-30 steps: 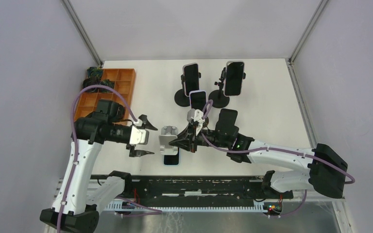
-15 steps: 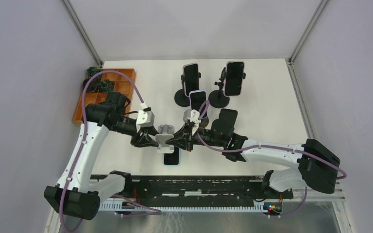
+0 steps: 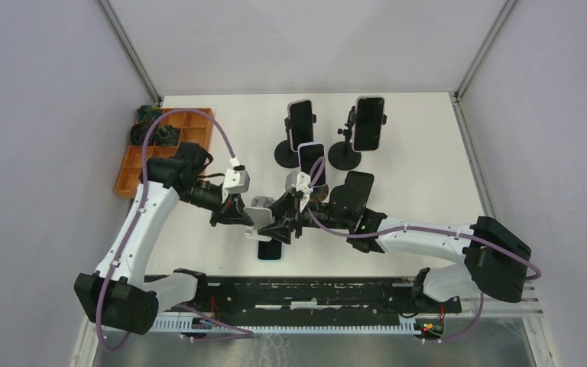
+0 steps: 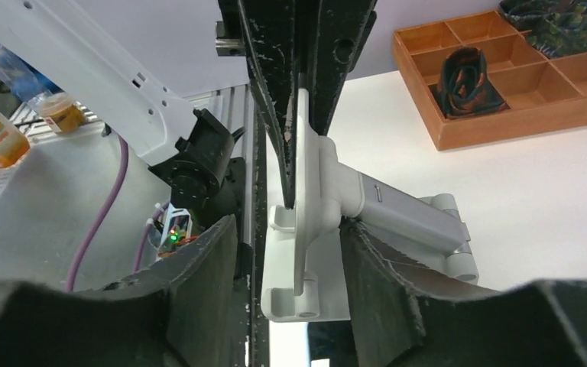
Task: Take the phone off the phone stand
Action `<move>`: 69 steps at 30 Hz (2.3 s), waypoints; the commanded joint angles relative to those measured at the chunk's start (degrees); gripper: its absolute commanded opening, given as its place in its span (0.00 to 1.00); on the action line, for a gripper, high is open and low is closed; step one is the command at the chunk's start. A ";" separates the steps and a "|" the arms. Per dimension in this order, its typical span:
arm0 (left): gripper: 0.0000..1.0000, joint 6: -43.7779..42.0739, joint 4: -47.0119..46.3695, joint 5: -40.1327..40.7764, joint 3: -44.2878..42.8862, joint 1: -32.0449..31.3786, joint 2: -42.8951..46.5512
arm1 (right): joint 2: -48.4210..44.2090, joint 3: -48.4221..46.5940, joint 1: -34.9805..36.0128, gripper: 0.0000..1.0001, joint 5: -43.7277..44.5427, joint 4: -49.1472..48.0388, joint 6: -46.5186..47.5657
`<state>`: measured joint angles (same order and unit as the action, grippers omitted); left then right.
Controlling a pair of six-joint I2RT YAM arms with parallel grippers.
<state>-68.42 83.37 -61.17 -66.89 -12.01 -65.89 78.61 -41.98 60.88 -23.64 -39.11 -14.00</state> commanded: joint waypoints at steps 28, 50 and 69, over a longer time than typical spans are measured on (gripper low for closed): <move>0.02 3.38 -26.61 11.24 -18.16 6.30 -44.37 | -29.68 15.68 -8.02 0.98 21.79 18.17 1.77; 0.66 1.37 -27.61 12.18 -15.65 9.51 -44.81 | -29.76 14.24 -8.94 0.98 22.69 20.13 0.03; 1.00 4.65 -2.84 16.56 -33.06 13.67 -29.05 | -28.71 9.93 -11.21 0.98 19.38 22.98 -0.61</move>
<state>-65.58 74.46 -46.59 -100.62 -1.17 -96.38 49.36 -28.88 50.06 -2.55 -16.56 -13.80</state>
